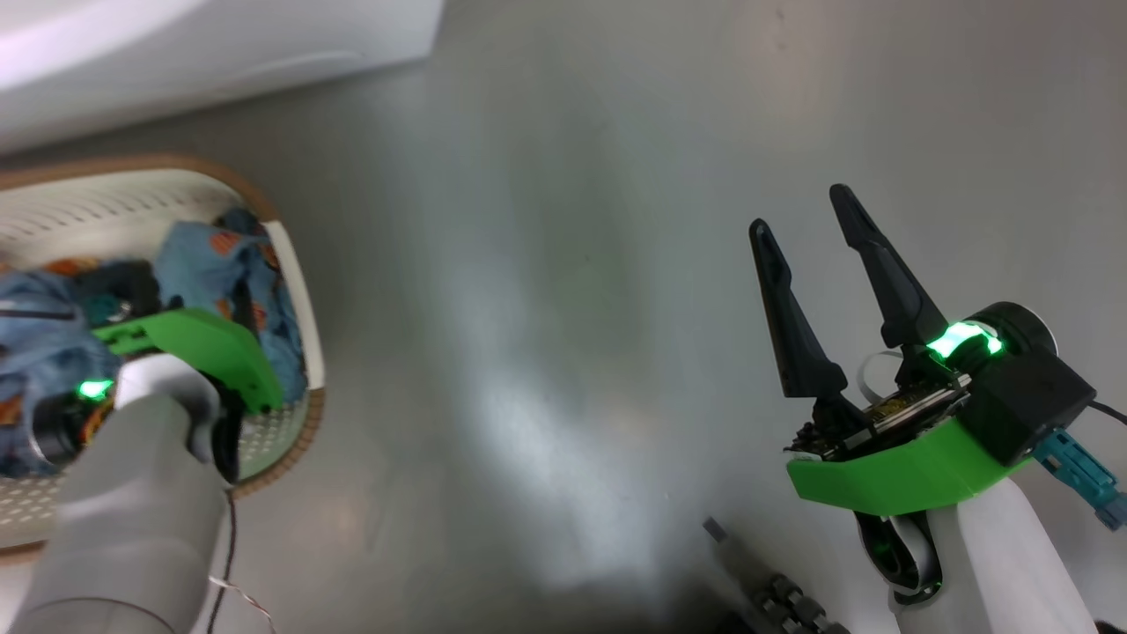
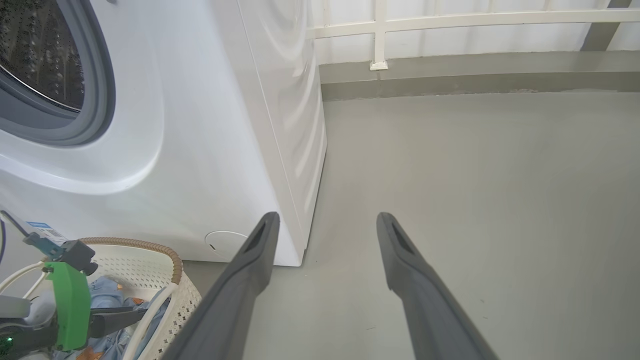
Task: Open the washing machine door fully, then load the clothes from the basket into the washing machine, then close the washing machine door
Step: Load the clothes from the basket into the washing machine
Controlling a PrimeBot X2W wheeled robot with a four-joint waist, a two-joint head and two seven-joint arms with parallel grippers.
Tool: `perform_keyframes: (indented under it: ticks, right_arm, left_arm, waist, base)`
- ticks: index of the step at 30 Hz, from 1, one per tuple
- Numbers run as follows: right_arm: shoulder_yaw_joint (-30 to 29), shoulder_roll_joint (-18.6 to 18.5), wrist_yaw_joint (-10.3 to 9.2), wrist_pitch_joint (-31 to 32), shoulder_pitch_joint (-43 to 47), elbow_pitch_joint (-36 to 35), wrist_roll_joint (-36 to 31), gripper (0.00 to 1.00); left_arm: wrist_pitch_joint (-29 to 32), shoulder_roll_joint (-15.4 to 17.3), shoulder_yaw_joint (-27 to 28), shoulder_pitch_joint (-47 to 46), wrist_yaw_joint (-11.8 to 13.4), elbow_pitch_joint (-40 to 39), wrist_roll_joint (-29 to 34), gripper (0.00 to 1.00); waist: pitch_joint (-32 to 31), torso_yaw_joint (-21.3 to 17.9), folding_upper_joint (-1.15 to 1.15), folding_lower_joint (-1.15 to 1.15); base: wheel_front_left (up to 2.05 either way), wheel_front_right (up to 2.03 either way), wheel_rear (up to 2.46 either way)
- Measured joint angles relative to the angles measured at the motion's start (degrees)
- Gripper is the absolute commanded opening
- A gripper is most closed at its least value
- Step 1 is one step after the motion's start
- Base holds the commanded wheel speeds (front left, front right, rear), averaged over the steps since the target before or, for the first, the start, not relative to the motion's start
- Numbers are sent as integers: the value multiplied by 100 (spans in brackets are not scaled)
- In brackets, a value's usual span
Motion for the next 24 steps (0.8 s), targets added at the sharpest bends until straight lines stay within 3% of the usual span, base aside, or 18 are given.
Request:
perform_keyframes:
  ticks: [15, 16, 18, 19, 24]
  right_arm:
    - [77, 58, 0, -32, -119, -202, 151, 100]
    - [78, 59, 1, -32, -122, -203, 151, 100]
    - [78, 60, 13, -32, -127, -202, 151, 100]
    - [77, 60, 13, -32, -136, -202, 151, 100]
    - [79, 67, 13, -32, -205, -200, 152, 100]
  left_arm:
    - [441, 504, 59, -500, 364, 44, -64, 100]
    - [441, 509, 59, -523, 397, 44, -64, 81]
    - [443, 498, 64, -548, 482, 42, -67, 18]
    - [437, 494, 63, -548, 538, 43, -67, 0]
    - [352, 459, 60, -548, 594, 43, -80, 0]
  waist:
    - [984, -473, 0, 0]
    - [1017, -492, 0, 0]
    - [1066, -515, 0, 0]
    - [1076, -516, 0, 0]
    - [1075, -465, 0, 0]
  base:
    - [0, 0, 0]
    - [0, 0, 0]
    - [0, 0, 0]
    - [0, 0, 0]
    - [0, 0, 0]
